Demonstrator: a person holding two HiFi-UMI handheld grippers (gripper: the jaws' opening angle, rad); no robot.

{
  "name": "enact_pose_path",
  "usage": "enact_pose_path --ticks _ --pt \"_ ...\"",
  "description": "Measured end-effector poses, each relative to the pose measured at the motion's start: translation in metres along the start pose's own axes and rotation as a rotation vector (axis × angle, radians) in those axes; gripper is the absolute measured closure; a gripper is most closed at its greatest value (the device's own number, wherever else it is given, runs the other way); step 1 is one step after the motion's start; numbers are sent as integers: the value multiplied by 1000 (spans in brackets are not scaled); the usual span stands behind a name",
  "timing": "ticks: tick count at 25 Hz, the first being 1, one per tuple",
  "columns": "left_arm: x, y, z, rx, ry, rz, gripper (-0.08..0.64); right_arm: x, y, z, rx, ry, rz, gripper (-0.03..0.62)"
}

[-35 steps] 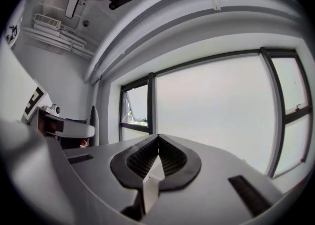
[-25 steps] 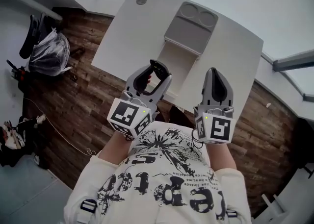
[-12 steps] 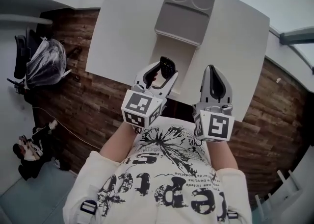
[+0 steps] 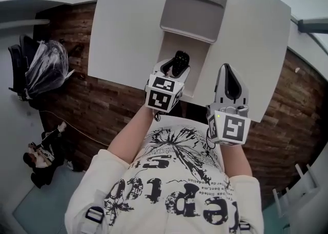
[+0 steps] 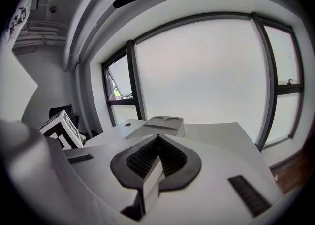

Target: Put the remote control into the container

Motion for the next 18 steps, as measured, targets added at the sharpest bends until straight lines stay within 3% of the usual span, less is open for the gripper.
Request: enact_pose_path --ticks 7,18 --pt "0 4 -34 19 132 -96 325 -2 -18 -14 -25 23 -3 589" --pt "6 14 -48 9 231 3 325 -16 -39 -15 -53 99 -33 589"
Point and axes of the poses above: the fingertips, and each gripper's own axes: z backward along the fingers, y to its left, x out of its top, the point moved 8 cm from there along z, backward along the fingers, and after that the axes turned 1 degree about z, right-handed, at the moved point
